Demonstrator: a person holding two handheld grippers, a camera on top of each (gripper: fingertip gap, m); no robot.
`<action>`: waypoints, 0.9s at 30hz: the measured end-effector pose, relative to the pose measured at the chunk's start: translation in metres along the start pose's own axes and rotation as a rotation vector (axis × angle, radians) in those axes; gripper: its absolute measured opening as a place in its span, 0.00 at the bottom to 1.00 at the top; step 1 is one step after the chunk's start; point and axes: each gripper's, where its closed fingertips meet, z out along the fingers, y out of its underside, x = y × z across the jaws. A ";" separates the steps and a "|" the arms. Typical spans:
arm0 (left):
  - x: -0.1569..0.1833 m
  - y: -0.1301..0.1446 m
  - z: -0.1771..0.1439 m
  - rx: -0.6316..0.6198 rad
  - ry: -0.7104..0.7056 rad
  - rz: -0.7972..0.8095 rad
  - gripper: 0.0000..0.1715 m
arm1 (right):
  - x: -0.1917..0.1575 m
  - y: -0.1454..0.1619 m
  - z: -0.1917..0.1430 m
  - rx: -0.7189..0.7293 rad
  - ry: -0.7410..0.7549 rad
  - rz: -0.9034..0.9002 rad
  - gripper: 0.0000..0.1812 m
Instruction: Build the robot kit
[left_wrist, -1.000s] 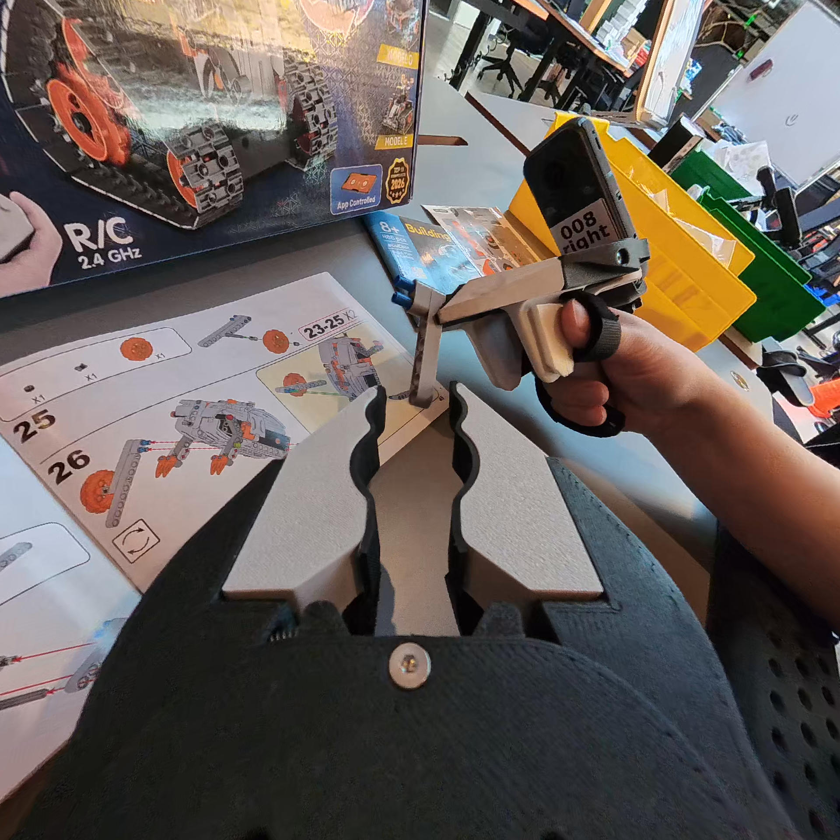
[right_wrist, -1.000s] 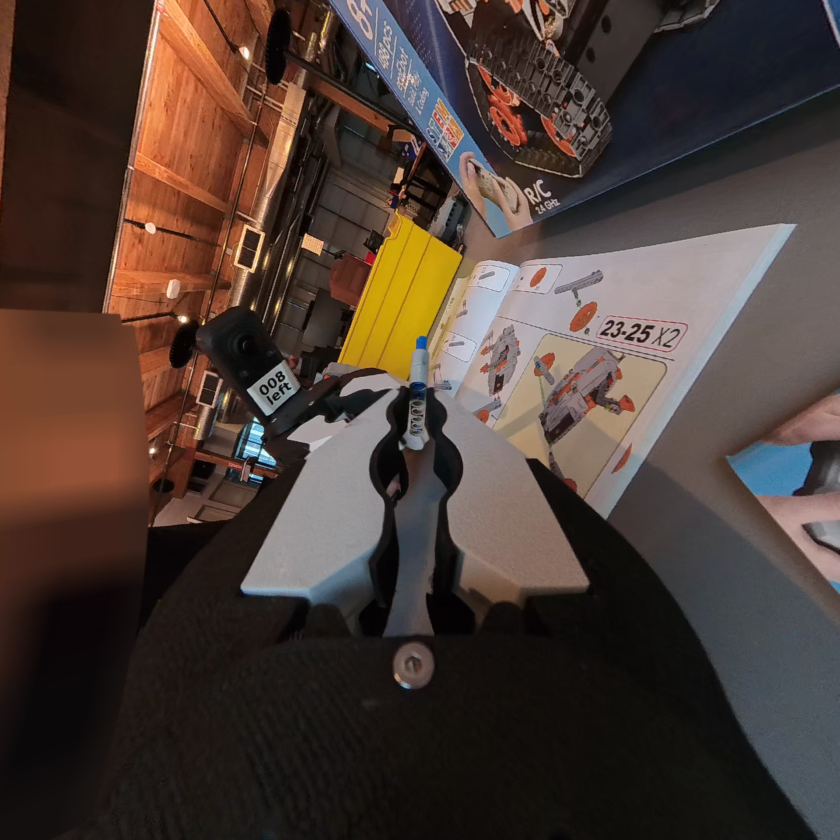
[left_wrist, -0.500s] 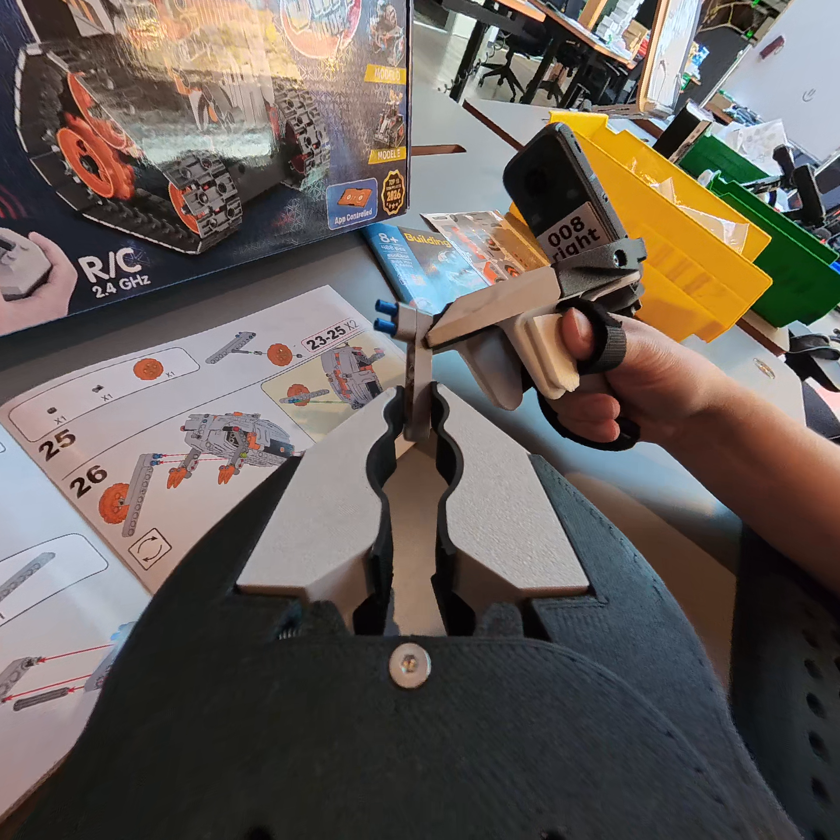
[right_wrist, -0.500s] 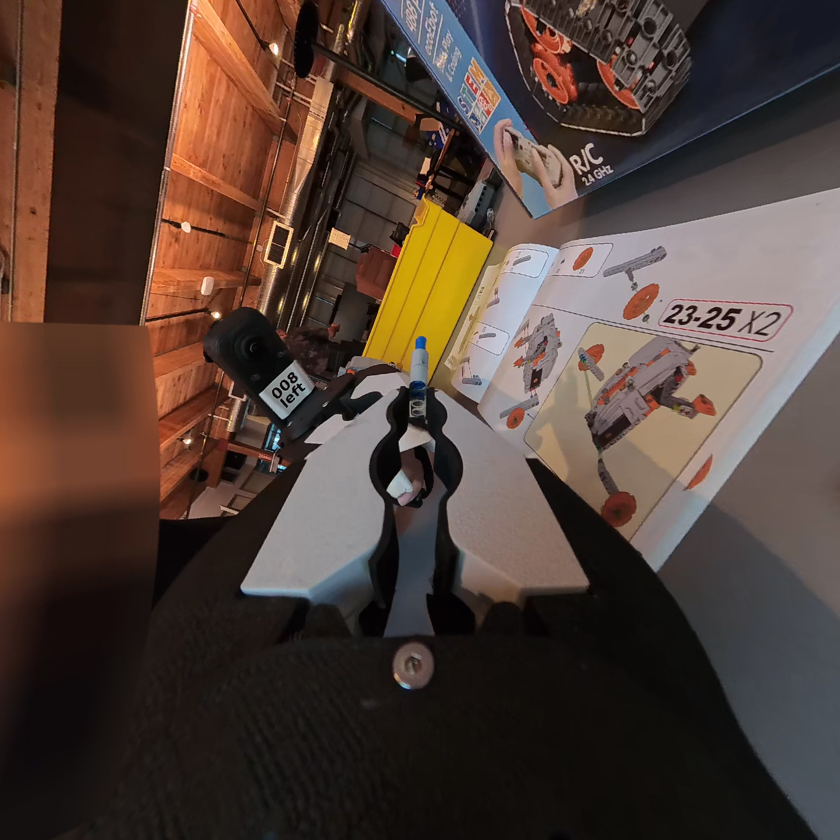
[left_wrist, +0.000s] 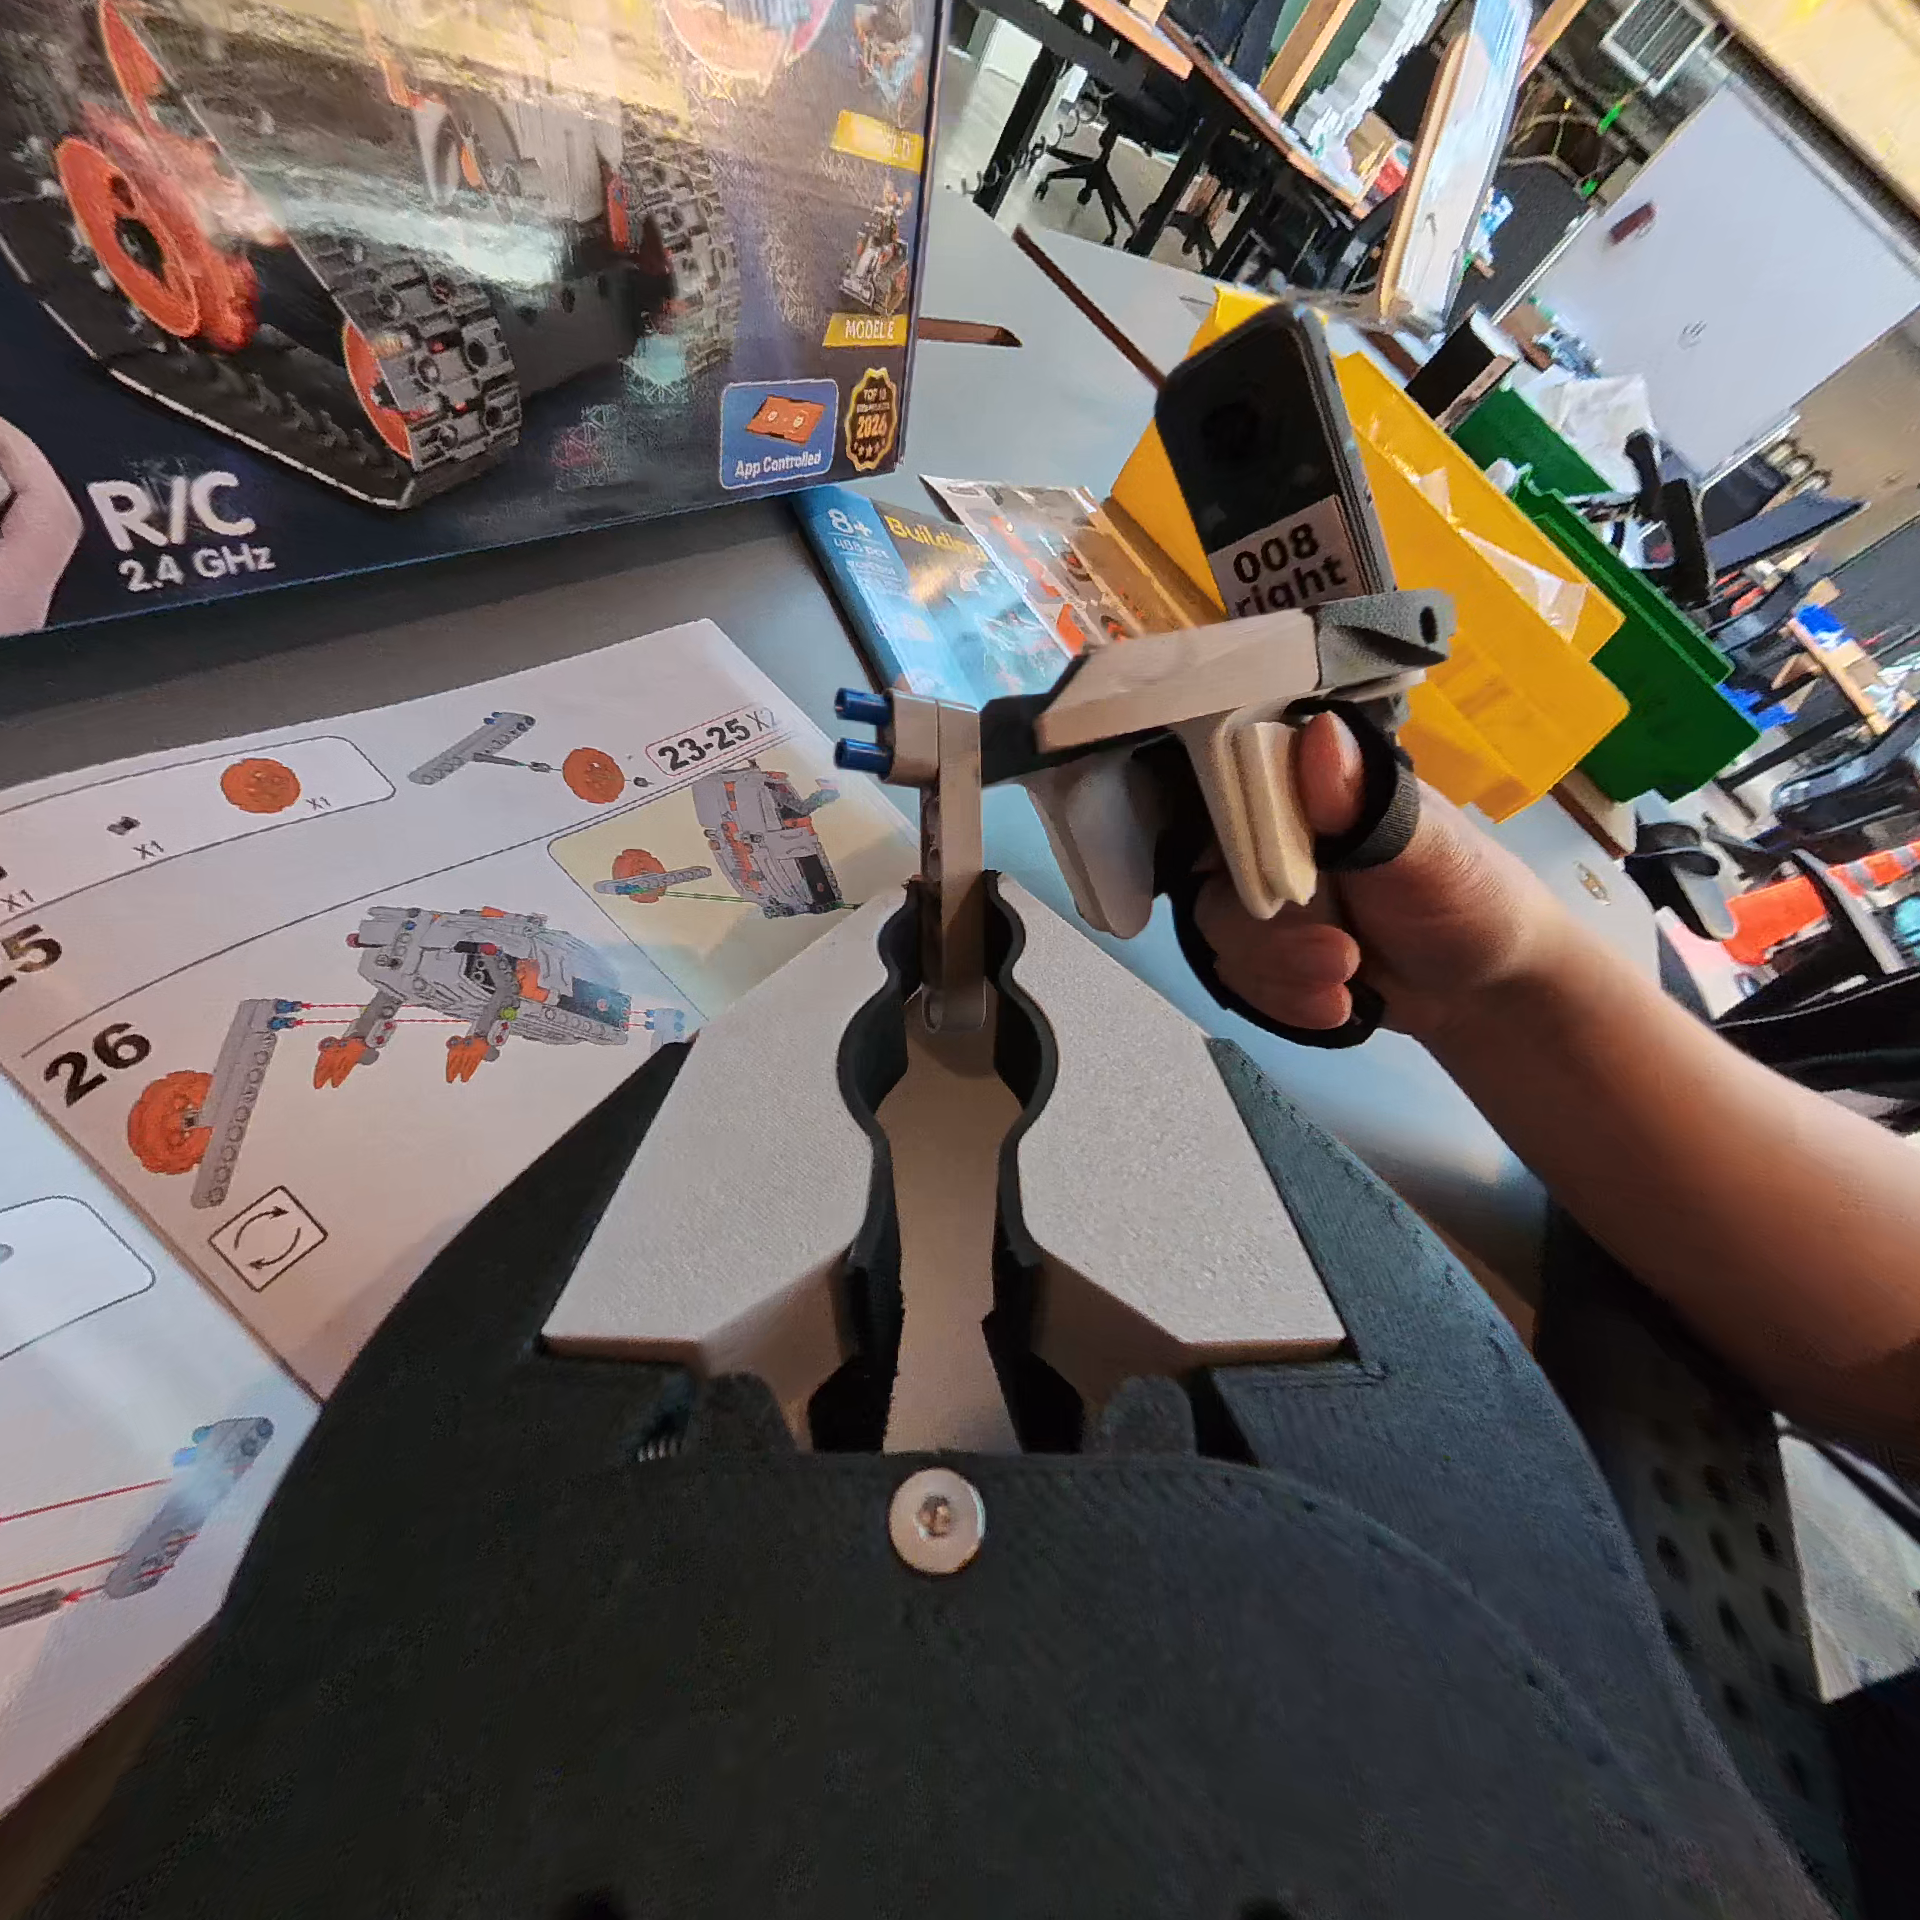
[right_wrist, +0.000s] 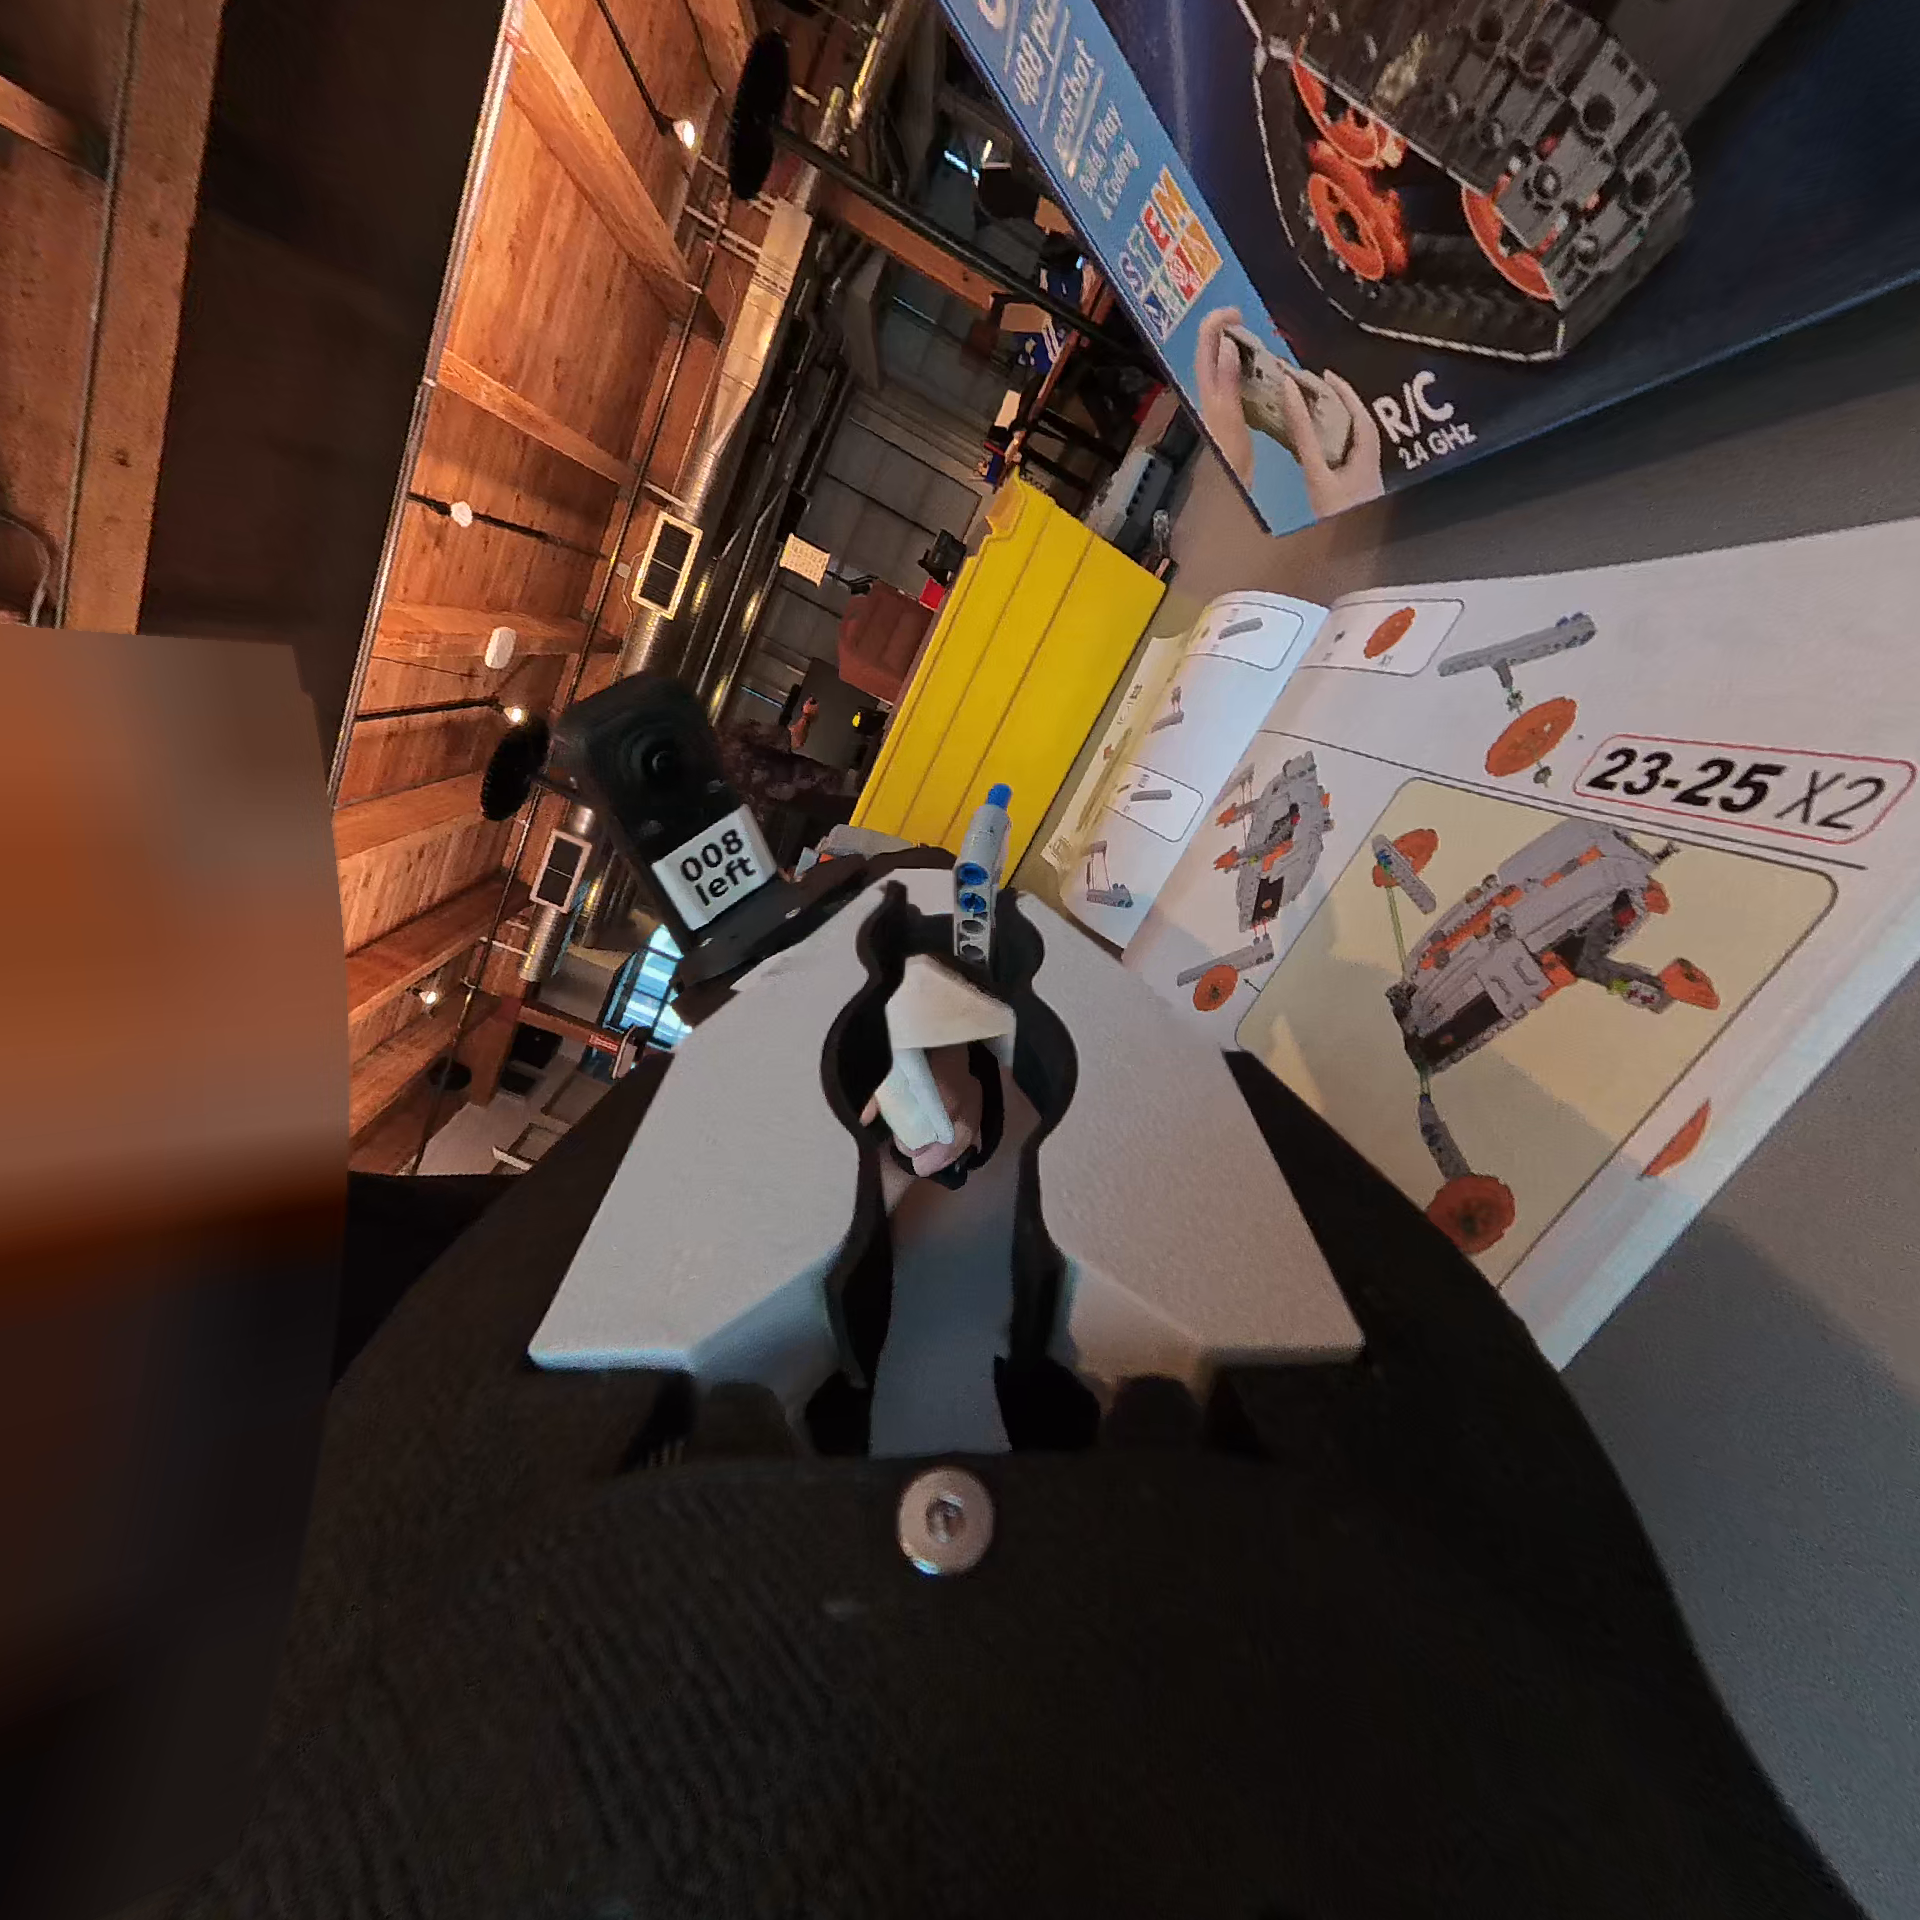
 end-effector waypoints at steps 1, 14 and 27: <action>-0.001 -0.001 -0.001 0.007 0.010 -0.020 0.05 | -0.002 -0.003 -0.002 0.013 -0.006 -0.015 0.09; 0.008 -0.014 -0.007 0.086 0.126 -0.065 0.04 | 0.008 -0.041 -0.035 0.194 0.098 -0.186 0.00; 0.002 -0.015 -0.009 0.099 0.091 -0.076 0.04 | 0.021 -0.030 -0.030 0.115 0.156 -0.166 0.00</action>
